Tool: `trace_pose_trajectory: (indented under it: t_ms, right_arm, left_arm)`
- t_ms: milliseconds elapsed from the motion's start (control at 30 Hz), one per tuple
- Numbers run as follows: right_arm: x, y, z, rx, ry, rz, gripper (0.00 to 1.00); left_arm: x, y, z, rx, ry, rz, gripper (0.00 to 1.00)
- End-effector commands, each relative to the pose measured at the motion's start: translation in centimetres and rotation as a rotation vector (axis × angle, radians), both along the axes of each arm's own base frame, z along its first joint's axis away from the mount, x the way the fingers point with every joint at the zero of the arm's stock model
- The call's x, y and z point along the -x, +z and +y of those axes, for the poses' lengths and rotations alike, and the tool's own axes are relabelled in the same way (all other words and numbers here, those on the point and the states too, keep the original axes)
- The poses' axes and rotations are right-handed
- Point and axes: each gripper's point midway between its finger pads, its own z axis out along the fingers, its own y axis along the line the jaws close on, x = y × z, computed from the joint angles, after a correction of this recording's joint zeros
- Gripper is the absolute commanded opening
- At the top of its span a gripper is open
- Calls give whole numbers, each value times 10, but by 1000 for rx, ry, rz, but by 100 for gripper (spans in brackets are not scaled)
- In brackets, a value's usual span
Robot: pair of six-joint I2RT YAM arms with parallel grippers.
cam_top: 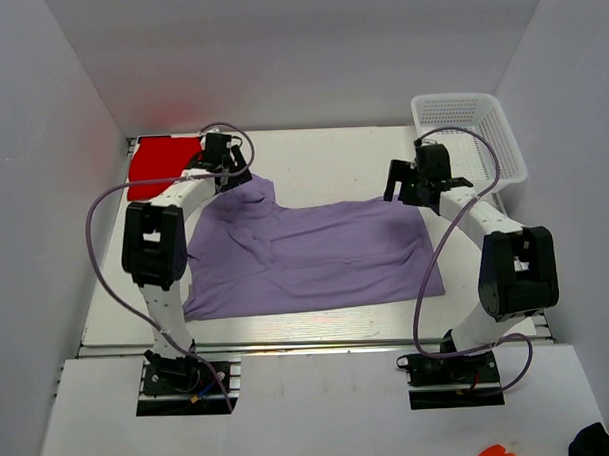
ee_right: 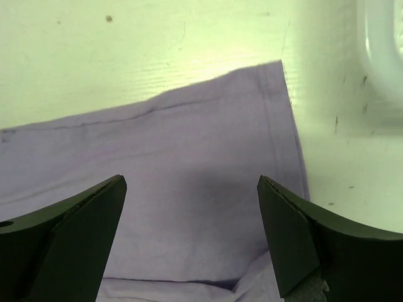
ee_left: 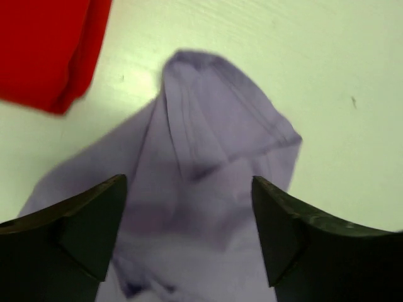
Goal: Fold and stack the t-shirts
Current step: Grap the side of the flattened tshirt furthest away from the robot with both arms
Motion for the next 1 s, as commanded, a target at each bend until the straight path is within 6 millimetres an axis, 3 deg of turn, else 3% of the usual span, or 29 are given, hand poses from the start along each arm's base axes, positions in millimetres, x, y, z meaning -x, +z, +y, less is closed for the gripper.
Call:
trace_pose_trajectory:
  t_ms: [0,67,100,267,333,367,467,500,600,700,733,767,800,867,900,967]
  right_arm:
    - [-13,21,4,16,43,-48,90]
    - [-15,22,4,21,48,-49,90]
    - [-18,22,5,14,53,-48,90]
    - [-22,18,13,4,90,-29,90]
    - [-23,16,12,5,86,-22,90]
    - [-23,14,12,7,89,-17,90]
    - [-26,9,11,23,90,-4,90]
    - [-26,-2,10,41,84,23,90]
    - [-38,-8,1,99,46,35,90]
    - [-49,-13,-1,125,-5,47,90]
    - [-51,-18,-4,136,-27,54,90]
    - [-57,-16,-4,143,-52,45,90]
    - [-59,-28,-6,144,-73,70,90]
    - [-71,-20,-8,160,-123,51,90]
    - [-71,-33,-8,171,-133,80,90]
    - [-82,-29,-11,177,-188,62,90]
  left_arm:
    - [-32,-2,16,-55,-8,-15,86]
    - [-50,-2,16,-58,-20,-26,81]
    - [-54,-21,16,-63,-21,4,79]
    - [-84,-24,21,-96,-19,-60,74]
    - [-91,-24,20,-95,-18,-70,68]
    - [-95,-33,25,-97,-10,-58,65]
    - [-101,-35,24,-98,-10,-52,43]
    - [-101,-36,22,-89,-19,-51,40]
    - [-104,-33,17,-70,-36,-67,30]
    - [-108,-28,17,-67,-36,-86,14]
    - [-110,-23,16,-66,-35,-96,2]
    - [-111,-21,18,-79,-34,-96,0]
    - [-111,-21,18,-79,-34,-96,0]
    - [-110,-16,18,-79,-34,-98,0]
    - [-110,-8,18,-77,-34,-111,0]
    - [-104,-6,20,-86,-41,-100,0]
